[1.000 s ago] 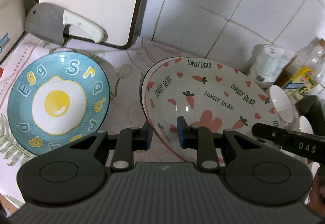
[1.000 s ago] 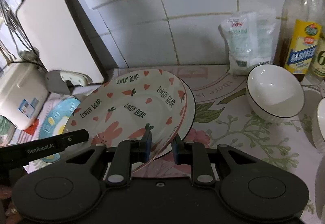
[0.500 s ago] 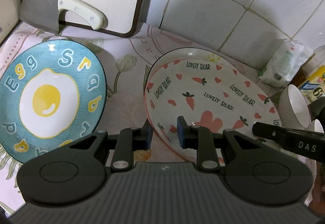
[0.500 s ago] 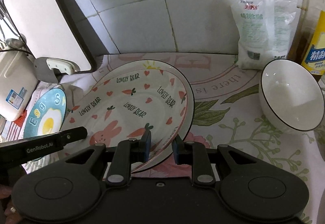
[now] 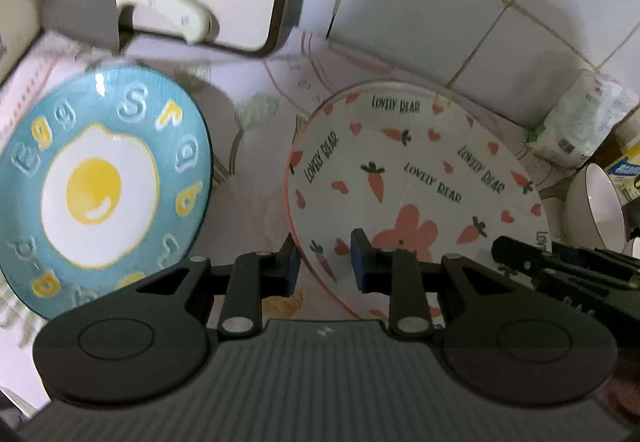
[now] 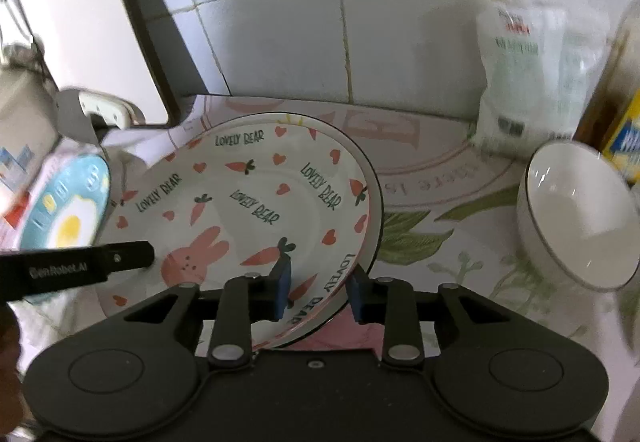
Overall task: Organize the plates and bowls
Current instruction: 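Lower the bunny plate onto the white plate and open both grippers, then move both grippers to the blue egg plate rim and close on it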
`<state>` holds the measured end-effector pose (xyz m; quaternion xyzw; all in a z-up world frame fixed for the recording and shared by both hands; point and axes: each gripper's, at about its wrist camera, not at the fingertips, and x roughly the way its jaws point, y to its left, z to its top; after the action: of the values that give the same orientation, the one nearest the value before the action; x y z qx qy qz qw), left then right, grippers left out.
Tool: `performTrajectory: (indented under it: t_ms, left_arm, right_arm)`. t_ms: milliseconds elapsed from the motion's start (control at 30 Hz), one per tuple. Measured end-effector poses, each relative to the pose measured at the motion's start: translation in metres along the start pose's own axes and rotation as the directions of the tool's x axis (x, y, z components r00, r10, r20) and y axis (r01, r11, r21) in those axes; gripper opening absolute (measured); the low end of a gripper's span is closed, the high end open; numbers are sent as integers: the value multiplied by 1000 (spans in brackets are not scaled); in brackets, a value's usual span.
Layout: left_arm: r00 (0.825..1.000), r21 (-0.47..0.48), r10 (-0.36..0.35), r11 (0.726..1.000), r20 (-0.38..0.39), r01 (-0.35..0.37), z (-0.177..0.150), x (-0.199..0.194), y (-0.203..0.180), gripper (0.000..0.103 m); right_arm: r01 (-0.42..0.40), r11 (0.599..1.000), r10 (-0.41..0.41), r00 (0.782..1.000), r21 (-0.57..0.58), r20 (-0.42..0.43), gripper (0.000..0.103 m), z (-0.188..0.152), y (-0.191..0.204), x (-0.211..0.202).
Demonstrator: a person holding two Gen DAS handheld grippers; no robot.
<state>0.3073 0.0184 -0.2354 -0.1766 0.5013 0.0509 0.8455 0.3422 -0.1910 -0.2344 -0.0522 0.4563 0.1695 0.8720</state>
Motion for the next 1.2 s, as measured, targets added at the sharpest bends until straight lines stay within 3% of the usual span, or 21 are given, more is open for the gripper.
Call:
performTrajectory:
  t_ms: [167,333,533,700,867,1200]
  left_arm:
    - [1000,-19,1,1000,-14,-1,-1,4,-1,25]
    - [999,-4,24,1000,-30,-24,-3,6,-8,26]
    - [1000,21,-5,1000,-1,5,-7,-18,-6,30]
    - [999,71,-35,997,9,34,-13,-58,7,32]
    - [998,117,-59,991,-7,60,-15,-106,26,41]
    - [998,242,-59,969,15,53,-18,-209,63,46]
  right_arm:
    - [38,996,-35,999,-77,33,40,0,4,4]
    - [159,968,-148,986,-196,72,40,-7,13,10]
    - [156,983,-147,985,-101,92,39,-16,7,-10]
    - [91,996,-92,991,9,101,39,-24,13,-53]
    - [63,994,-72,991,89,108,40,-30,37,-103]
    - [48,997,-57,983,53,177,53,-37,103,-191]
